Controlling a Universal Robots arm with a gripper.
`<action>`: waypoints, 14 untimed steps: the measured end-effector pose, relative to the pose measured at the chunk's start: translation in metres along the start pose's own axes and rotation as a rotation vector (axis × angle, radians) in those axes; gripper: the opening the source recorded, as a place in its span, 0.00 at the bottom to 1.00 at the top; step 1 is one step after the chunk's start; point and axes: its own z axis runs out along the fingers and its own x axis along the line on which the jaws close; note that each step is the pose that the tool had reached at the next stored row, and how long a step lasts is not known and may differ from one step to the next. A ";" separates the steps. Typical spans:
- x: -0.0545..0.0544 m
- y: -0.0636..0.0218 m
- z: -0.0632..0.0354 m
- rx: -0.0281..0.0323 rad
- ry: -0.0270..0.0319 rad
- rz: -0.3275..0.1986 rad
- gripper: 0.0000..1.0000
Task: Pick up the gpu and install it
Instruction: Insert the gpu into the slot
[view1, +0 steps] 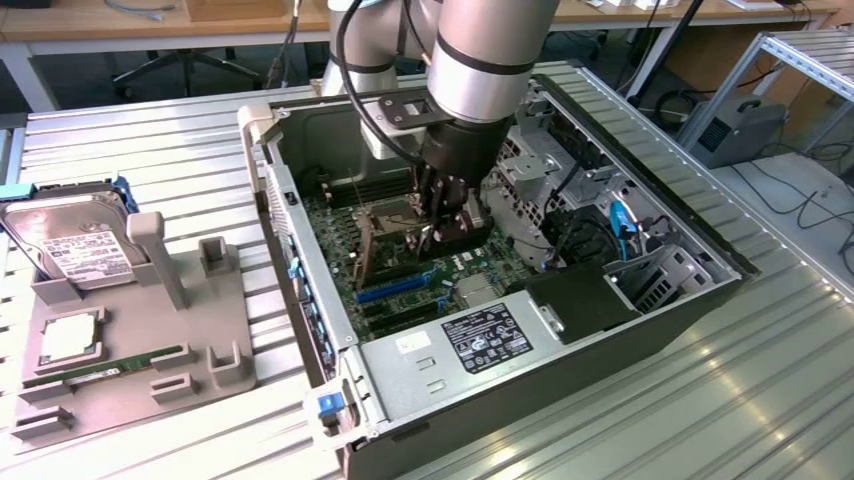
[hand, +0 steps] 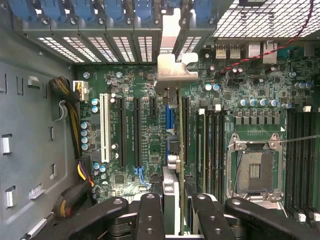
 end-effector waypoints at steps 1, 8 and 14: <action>0.001 0.0014 0.0006 0.0000 0.0000 0.000 0.27; 0.003 0.0039 0.0031 0.0000 0.0001 0.000 0.27; 0.007 0.0048 0.0036 0.0000 -0.0001 0.000 0.27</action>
